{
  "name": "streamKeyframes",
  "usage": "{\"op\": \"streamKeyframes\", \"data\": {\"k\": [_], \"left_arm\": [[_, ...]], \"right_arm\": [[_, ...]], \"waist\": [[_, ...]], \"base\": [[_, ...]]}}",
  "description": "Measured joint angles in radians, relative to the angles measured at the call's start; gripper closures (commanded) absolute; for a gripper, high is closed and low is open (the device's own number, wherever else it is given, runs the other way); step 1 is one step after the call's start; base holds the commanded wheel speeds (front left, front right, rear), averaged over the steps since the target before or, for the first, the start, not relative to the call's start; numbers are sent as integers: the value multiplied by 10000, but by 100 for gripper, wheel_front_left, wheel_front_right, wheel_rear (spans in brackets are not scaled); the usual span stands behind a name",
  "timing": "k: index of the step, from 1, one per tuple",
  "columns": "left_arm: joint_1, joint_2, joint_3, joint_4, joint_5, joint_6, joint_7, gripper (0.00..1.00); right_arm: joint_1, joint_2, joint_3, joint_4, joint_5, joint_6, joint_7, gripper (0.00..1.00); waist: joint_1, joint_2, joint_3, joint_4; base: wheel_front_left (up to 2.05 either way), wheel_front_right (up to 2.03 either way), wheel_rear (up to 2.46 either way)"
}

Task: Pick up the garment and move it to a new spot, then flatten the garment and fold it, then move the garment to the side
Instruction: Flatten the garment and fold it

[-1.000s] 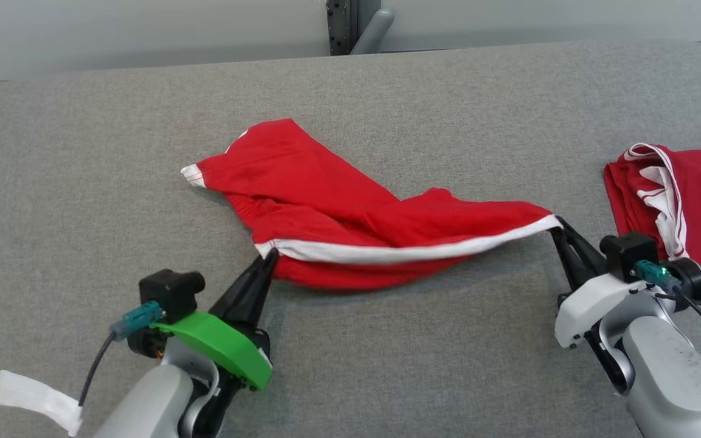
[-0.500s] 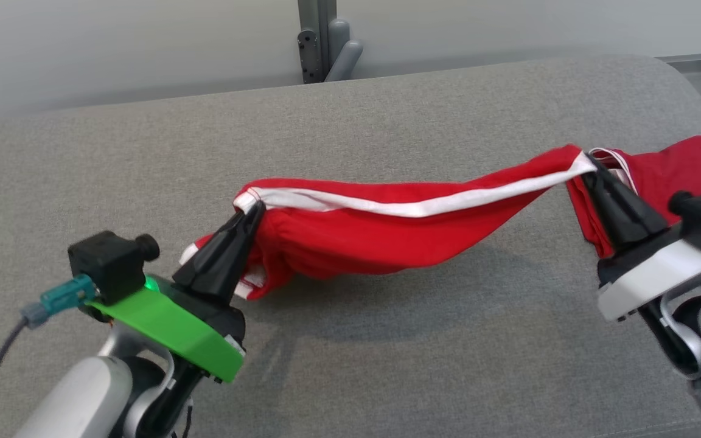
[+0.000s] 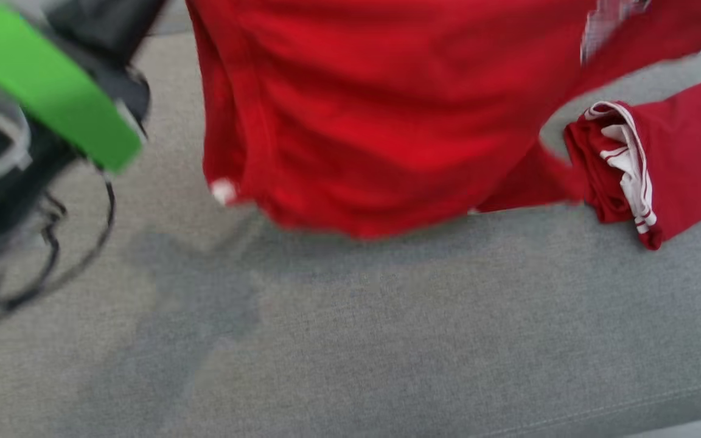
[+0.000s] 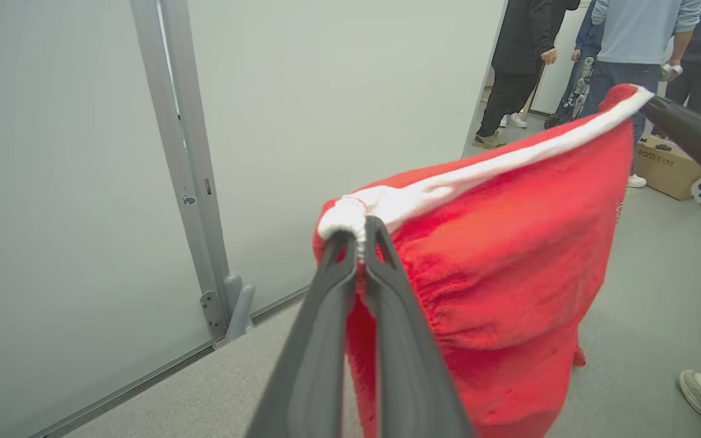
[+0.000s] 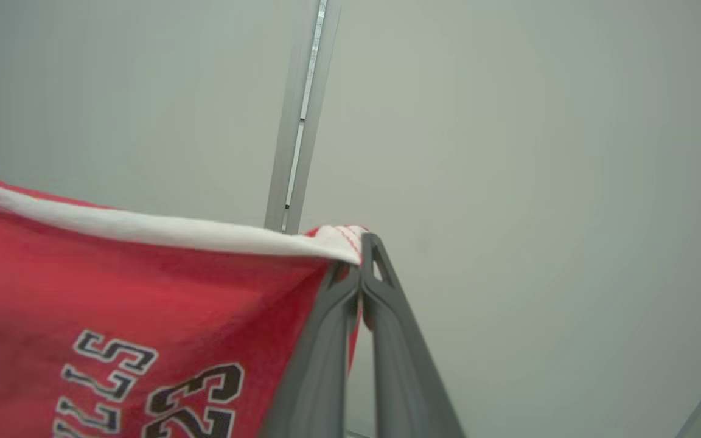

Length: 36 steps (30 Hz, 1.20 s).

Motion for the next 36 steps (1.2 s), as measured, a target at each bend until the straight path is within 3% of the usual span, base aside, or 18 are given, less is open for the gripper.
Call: {"op": "streamKeyframes", "data": {"k": [4,7,12,18,22,25,31,36], "left_arm": [[-2374,-416,-167,1889,431,-389,322,100],[-4049,-821,-326,3568,1287,-629,-199,100],[-6467,-1567,-525,5969,2941,-846,-2328,100],[-7914,-1603,-1172,8228,4656,-1104,-5085,100],[-7338,-1457,-1735,9365,4713,-1267,-6272,100],[-6190,-1158,-2403,9438,4299,-1313,-6970,100],[-2871,-21,-3298,8667,2995,-1337,-7513,100],[-920,84,-2828,7589,2667,-1335,-7597,100]], "right_arm": [[-2076,443,368,1521,-596,2,-25,100],[-3966,1122,497,2824,-1419,2,-512,100],[-6911,2299,284,4924,-3095,2,-2050,100],[-8532,3256,640,6903,-4364,0,-4142,100],[-7855,3499,1559,7653,-4541,0,-4984,100],[-6546,3496,2309,7597,-4376,2,-5160,100],[-2731,3043,2863,5783,-3852,2,-5202,100],[-233,2533,2761,4938,-3914,2,-5202,100]], "waist": [[0,0,870,6],[1,0,1540,4],[1,0,2588,-49],[2,0,3754,-197],[3,0,4372,-352],[3,0,4660,-499],[1,0,4492,-660],[0,0,4041,-539]], "base": [[0,0,0],[0,0,0],[0,0,0],[0,0,0],[0,0,0],[0,0,0],[0,0,0],[0,0,0]]}}
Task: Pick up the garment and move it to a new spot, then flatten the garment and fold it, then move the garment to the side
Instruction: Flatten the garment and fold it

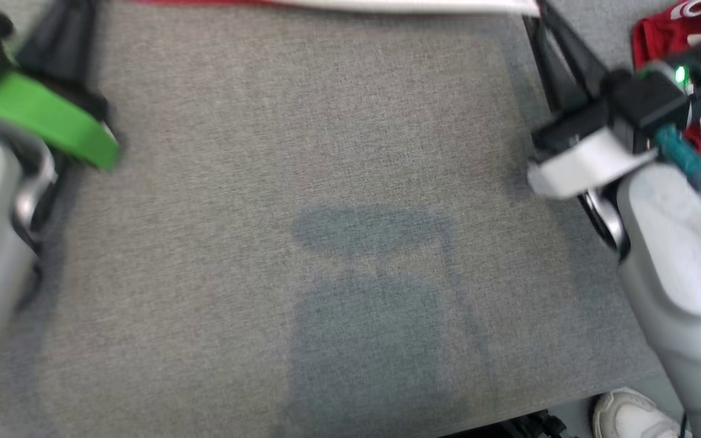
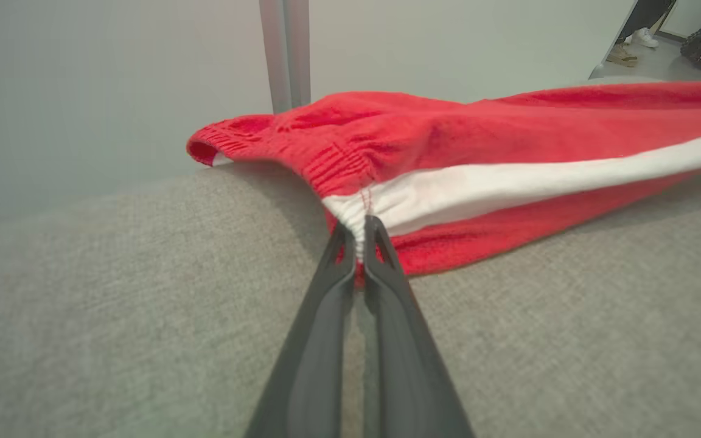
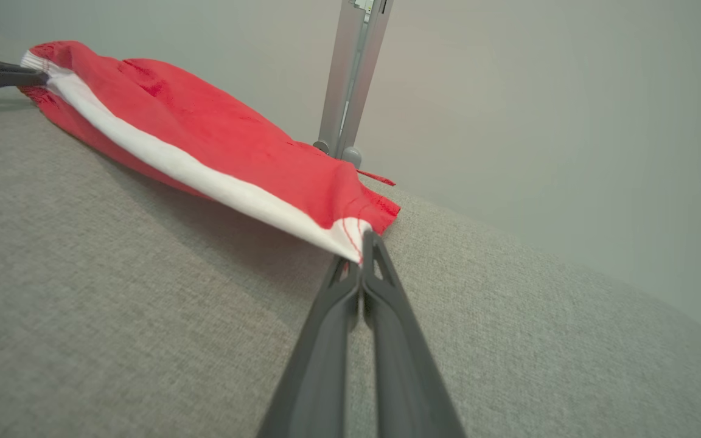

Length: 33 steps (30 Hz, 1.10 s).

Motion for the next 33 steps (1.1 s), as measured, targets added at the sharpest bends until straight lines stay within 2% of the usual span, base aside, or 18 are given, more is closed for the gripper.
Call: {"op": "streamKeyframes", "data": {"k": [8,14,18,23,26,33], "left_arm": [[3567,-564,525,-1421,393,98,-40,100],[6757,-1135,1007,-2228,453,658,-88,100],[8594,-1448,1333,-2727,554,1193,-58,100],[10465,-1724,1528,-3248,360,1486,-29,100],[11296,-1651,1450,-3638,240,1582,52,100],[11692,-1455,1636,-4769,-318,1839,566,100]], "right_arm": [[2966,-393,-105,-320,-527,0,0,100],[5179,-593,-36,-485,-495,-2,-2,100],[6470,-780,157,-807,-318,0,-10,100],[8066,-1220,341,-1277,36,0,-10,100],[8720,-1386,217,-1649,107,0,-10,100],[8861,-1317,-132,-2435,190,-2,-10,100]], "waist": [[0,0,-1092,331],[-1,0,-2271,431],[-1,0,-3054,425],[-2,0,-3893,430],[-1,0,-4286,443],[-1,0,-4670,557]], "base": [[0,0,0],[0,0,0],[0,0,0],[0,0,0],[0,0,0],[0,0,0]]}}
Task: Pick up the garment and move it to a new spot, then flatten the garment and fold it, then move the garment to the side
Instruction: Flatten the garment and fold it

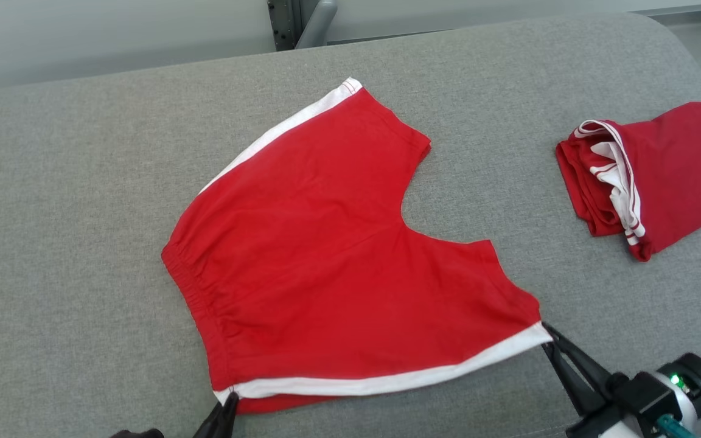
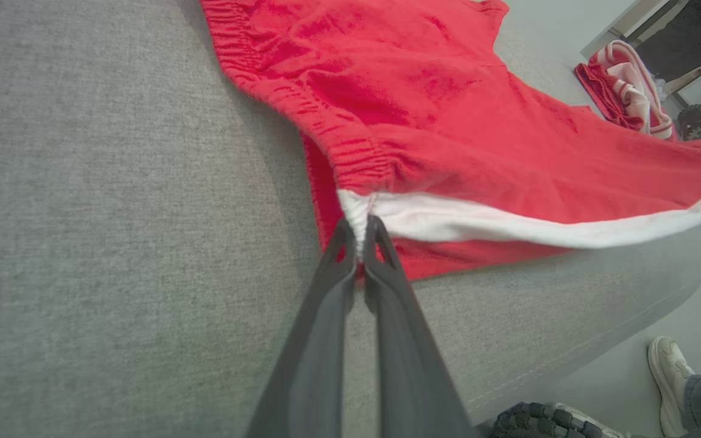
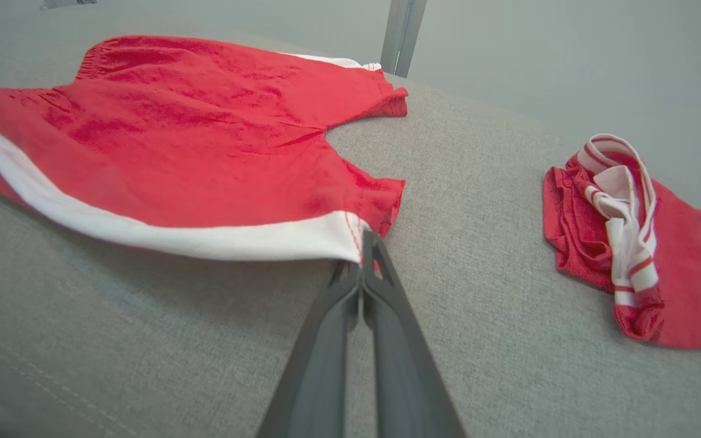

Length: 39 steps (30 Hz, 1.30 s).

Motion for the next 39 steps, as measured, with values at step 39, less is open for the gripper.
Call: {"op": "streamKeyframes", "data": {"k": [39], "left_arm": [[-6843,-1570,828,15,-1321,997,3103,100]], "right_arm": [[-12174,-1768,4389,5875,2892,2,1308,100]], "waist": [[1,0,3229,2700]], "base": [[0,0,0]]}}
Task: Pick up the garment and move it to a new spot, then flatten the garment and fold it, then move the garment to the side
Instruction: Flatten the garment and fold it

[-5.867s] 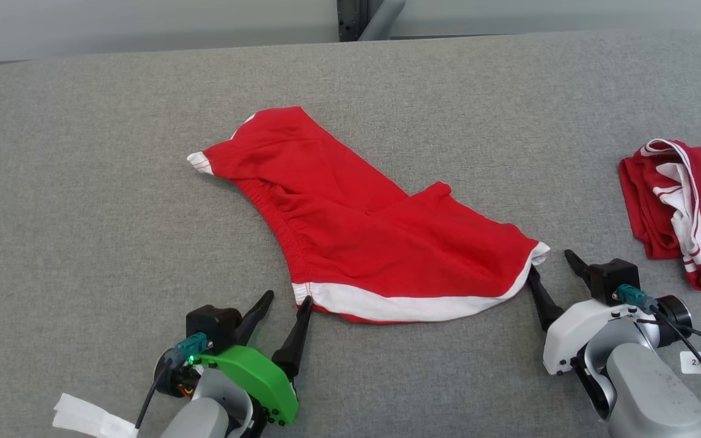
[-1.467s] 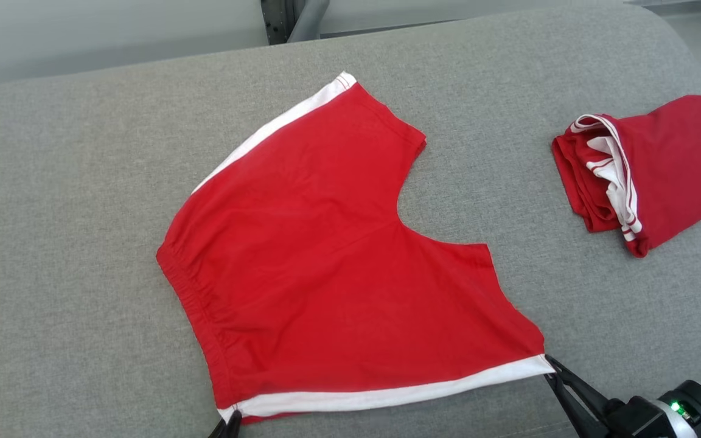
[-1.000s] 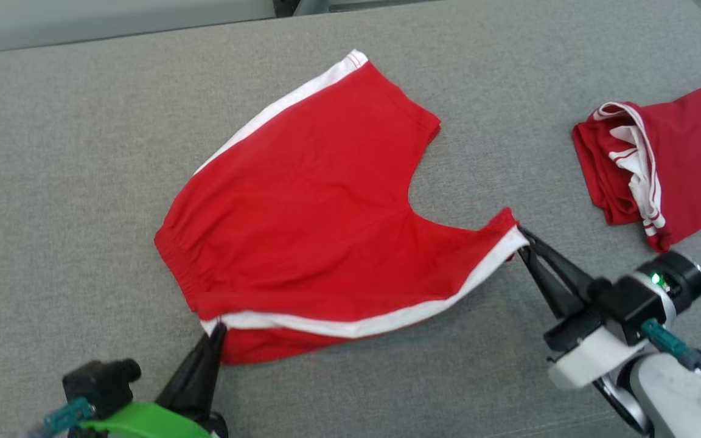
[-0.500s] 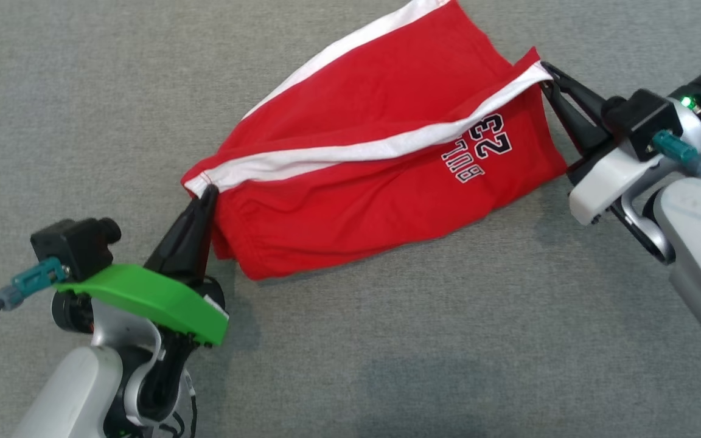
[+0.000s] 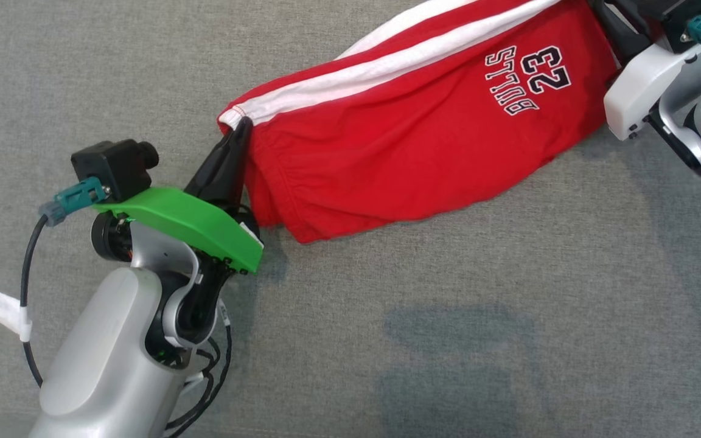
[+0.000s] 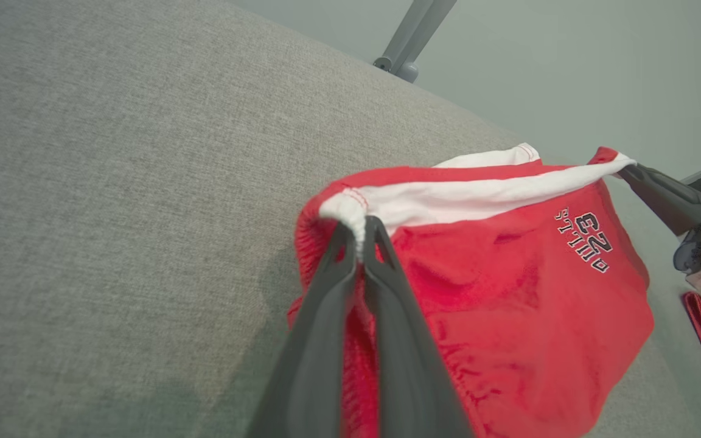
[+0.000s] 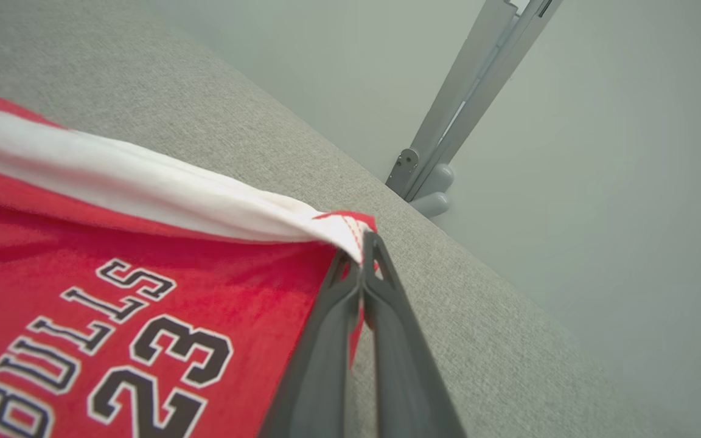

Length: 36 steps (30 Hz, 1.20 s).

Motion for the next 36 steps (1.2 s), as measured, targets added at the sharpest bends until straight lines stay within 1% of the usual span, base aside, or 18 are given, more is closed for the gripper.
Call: {"op": "streamKeyframes", "data": {"k": [9,21,22,23,24,25,26,27,28,32,36], "left_arm": [[-593,-499,-146,1011,75,-196,-389,100],[-1194,-832,-255,2224,253,-192,-723,100],[-1209,-857,-261,2305,253,-192,-740,100],[-1213,-874,-253,2370,253,-192,-792,100],[-1214,-876,-245,2416,253,-192,-825,82],[-1215,-874,-245,2454,253,-192,-855,61],[-1215,-874,-247,2476,253,-194,-867,44],[-1214,-872,-242,2495,251,-194,-890,10],[-1212,-859,-228,2500,251,-192,-911,0],[-993,-690,-199,2412,272,-113,-1030,0],[-525,-418,-219,1898,604,-15,-1363,0]], "right_arm": [[-1001,-13,721,911,487,0,-36,100],[-1742,767,1371,2380,767,0,-537,100],[-1787,813,1394,2512,780,-2,-570,94],[-1818,851,1407,2642,786,-2,-631,62],[-1835,892,1442,2752,784,-2,-640,7],[-1837,934,1482,2846,786,0,-688,0],[-1837,978,1505,2940,790,-2,-727,0],[-1840,1011,1528,3026,811,-2,-742,0],[-1843,1037,1567,3093,823,0,-805,0],[-1827,1187,1618,3260,980,-2,-1041,0],[-1586,1187,1243,2913,1101,-2,-1252,0]], "waist": [[0,0,253,262],[0,0,327,343],[0,0,323,343],[0,0,319,340],[0,0,316,333],[0,0,311,324],[0,0,302,310],[0,0,288,292],[0,0,270,266],[0,0,72,113],[0,0,-218,-23]], "base": [[0,0,0],[0,0,0],[0,0,0],[0,0,0],[0,0,0],[0,0,0],[0,0,0],[0,0,0],[0,0,0],[0,0,0],[0,0,0]]}}
